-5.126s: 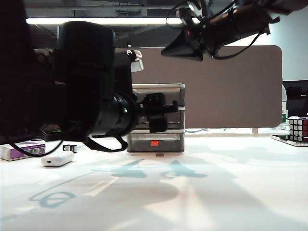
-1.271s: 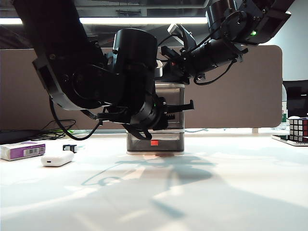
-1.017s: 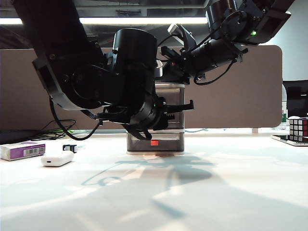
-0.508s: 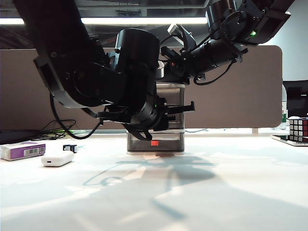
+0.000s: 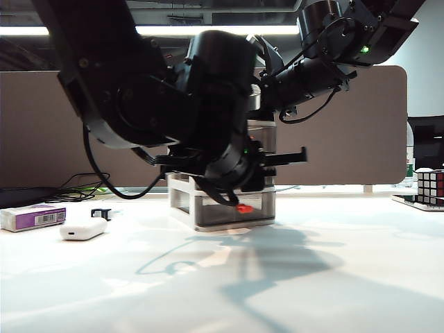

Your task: Open the second layer of the drawer on the table, pick up the earphone case on the table and put it in, and finally close the drawer.

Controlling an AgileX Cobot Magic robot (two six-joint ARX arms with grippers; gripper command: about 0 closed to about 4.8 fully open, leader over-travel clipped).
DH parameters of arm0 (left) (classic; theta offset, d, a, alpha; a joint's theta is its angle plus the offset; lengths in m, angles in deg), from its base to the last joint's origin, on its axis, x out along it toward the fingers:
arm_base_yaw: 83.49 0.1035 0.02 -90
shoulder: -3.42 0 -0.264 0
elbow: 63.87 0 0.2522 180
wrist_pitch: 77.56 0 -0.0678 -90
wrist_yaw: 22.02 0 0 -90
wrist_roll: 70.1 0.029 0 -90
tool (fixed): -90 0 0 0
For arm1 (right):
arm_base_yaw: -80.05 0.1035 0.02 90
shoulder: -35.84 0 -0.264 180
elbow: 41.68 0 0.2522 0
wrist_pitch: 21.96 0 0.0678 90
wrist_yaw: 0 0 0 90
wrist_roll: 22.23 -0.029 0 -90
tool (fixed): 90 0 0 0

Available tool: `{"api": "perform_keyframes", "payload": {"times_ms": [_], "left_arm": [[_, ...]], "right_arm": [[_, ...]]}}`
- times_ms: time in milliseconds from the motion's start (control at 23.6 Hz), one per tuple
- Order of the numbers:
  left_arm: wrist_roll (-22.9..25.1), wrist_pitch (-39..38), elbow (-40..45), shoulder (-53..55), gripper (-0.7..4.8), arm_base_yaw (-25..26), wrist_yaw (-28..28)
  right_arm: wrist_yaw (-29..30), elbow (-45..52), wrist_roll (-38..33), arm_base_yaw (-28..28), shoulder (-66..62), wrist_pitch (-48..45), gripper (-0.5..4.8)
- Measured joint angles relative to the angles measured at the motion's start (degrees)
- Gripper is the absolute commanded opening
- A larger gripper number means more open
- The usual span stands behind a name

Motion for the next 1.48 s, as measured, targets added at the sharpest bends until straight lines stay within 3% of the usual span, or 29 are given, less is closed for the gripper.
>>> {"api": "perform_keyframes", "payload": {"times_ms": [254, 381, 593, 932, 1229, 1483], "left_arm": [[-5.8, -2.5, -0.2, -0.2, -0.06, -0.4, 0.4], [-6.3, -3.2, -0.2, -0.2, -0.06, -0.4, 0.5], [-6.5, -3.5, -0.2, -0.2, -0.06, -0.4, 0.9], [-6.5, -3.2, -0.2, -0.2, -0.06, -0.3, 1.1], [-6.2, -2.6, -0.2, -0.1, -0.06, 0.3, 1.6], [-3.5, -4.6, 0.0, -1.9, -0.06, 0.1, 2.1]], "right_arm": [[2.2, -0.1, 0.2, -0.1, 0.0, 0.5, -0.05], [4.5, -0.2, 0.2, -0.2, 0.0, 0.6, -0.05], [14.7, 0.2, 0.6, 0.2, 0.1, 2.2, -0.05], [24.6, 0.5, 0.6, 0.1, 0.8, 4.7, -0.05], [27.9, 0.5, 0.6, 1.2, 1.1, 5.5, -0.05], [23.8, 0.4, 2.3, 2.2, 1.2, 6.7, -0.05]]}}
